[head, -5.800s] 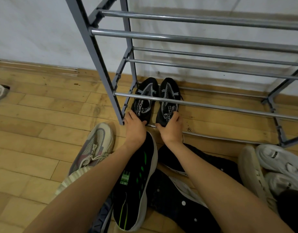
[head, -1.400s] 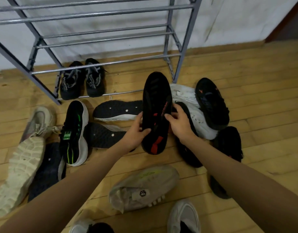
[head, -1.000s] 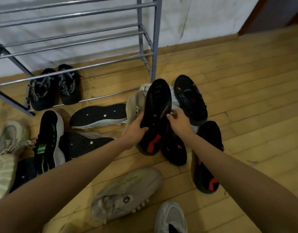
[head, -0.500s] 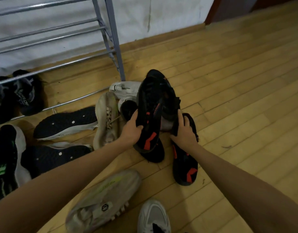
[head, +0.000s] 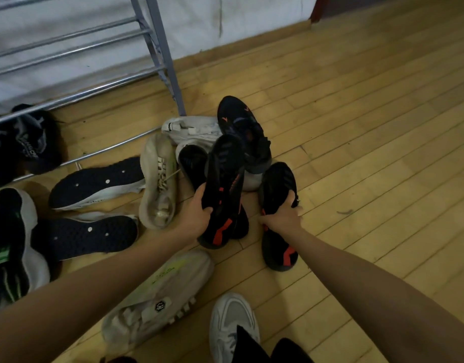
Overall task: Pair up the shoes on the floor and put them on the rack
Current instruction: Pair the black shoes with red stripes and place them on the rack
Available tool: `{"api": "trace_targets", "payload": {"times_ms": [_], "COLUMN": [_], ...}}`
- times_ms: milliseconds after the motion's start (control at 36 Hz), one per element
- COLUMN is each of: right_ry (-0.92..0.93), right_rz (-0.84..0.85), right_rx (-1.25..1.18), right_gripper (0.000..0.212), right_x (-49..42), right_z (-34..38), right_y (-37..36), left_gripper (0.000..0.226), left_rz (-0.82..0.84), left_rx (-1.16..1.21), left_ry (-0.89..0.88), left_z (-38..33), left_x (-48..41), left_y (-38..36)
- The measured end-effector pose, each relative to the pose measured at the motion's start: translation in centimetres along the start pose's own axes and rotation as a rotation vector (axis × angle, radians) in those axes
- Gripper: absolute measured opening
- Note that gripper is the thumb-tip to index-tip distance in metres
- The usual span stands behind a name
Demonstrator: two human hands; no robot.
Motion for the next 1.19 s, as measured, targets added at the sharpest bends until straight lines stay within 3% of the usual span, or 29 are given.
{"api": "trace_targets", "payload": {"times_ms": [139,306,472,667,889,1083,1194], "right_ry": [0.104,0.378,0.513,0.693,0.822,0.871,0.903], "right_rz": [-0.172,-0.347,-0.218,-0.09,0.042,0.124,0.122], "right_rx": [-0.041,0.02,0.086,0.061,0.251,0.312,0.438], "right_gripper": [0.104,0.099,0.099,0.094,0.091,0.092,0.095], "right_x": [2.0,4.5,6.6,9.1,12.7,15.0,15.5], "right_z": [0.2,2.3,6.0,11.4,18.3,21.5,23.2], "right_y": [0.7,2.3,-0.3,-4.5,-9.7,-14.4,-16.5], "left_gripper": [0.064,0.064,0.057,0.042,0.042,0.043,0.056], "left_rz": [-0.011,-0.103,-0.2,-0.291,-0.358,-0.393,-0.373], "left_rx": [0.047,0.137,0.25,0.194,0.222,0.454,0.59], "left_ry": [-0.02,-0.019,0.053,0.233,0.336,0.418,0.437], "left_z": [-0.2,-0.3,0.4,4.6,9.3,11.6,13.1], "left_x": [0.5,1.8,3.6,6.4,9.6,10.5,10.5], "left_y": [0.2,1.2,5.0,12.8,19.9,22.4,23.5]}}
Point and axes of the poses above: each hand's wrist, its own x-axis away from the middle knuckle, its own y-axis out of the back of the hand, z = x × y, the point moved 1 cm from there along -x, towards the middle knuckle
